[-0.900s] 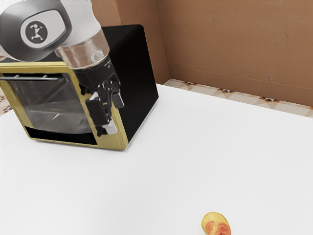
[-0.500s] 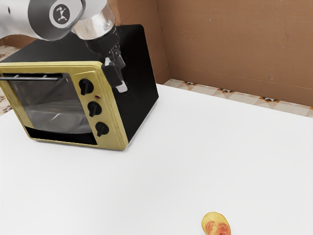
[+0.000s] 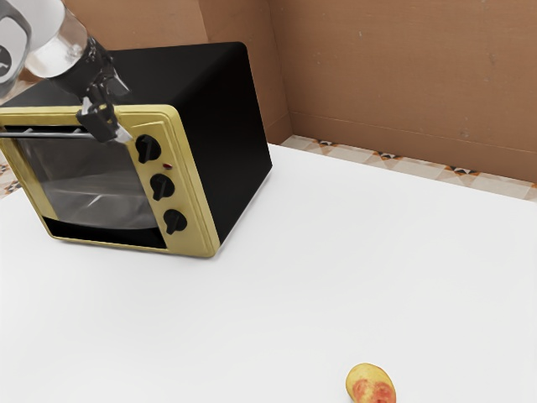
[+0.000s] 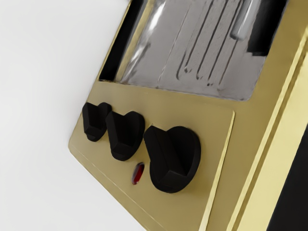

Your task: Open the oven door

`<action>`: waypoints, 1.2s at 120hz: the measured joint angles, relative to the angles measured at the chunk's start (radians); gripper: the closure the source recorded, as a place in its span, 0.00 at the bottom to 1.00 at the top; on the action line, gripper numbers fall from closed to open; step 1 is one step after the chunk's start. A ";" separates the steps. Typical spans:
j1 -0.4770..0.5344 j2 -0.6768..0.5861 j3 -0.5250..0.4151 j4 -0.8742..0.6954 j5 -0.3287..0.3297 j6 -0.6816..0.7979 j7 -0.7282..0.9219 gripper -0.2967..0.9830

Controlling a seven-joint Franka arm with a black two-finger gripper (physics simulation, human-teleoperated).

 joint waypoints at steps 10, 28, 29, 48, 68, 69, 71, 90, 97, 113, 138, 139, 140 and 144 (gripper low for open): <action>0.034 0.031 0.023 0.006 0.004 0.019 0.075 0.23; 0.066 0.088 0.030 0.032 0.008 0.063 0.193 0.23; 0.065 0.085 0.030 0.031 0.008 0.065 0.200 0.23; 0.078 0.023 0.034 -0.005 0.030 0.098 0.303 0.23; 0.136 0.044 0.035 -0.005 0.036 0.124 0.395 0.23; 0.140 0.045 0.036 -0.005 0.036 0.125 0.400 0.23; 0.146 0.046 0.037 -0.005 0.036 0.128 0.410 0.23; 0.168 -0.057 0.051 -0.115 0.041 0.167 0.488 0.23; 0.158 -0.087 0.052 -0.161 0.042 0.189 0.511 0.23; 0.135 -0.071 0.051 -0.185 0.054 0.239 0.558 0.23; 0.136 -0.049 0.052 -0.178 0.069 0.276 0.615 0.23; 0.136 -0.051 0.053 -0.178 0.069 0.276 0.617 0.23; 0.135 -0.053 0.053 -0.178 0.069 0.277 0.618 0.23; 0.132 -0.063 0.053 -0.178 0.069 0.277 0.626 0.23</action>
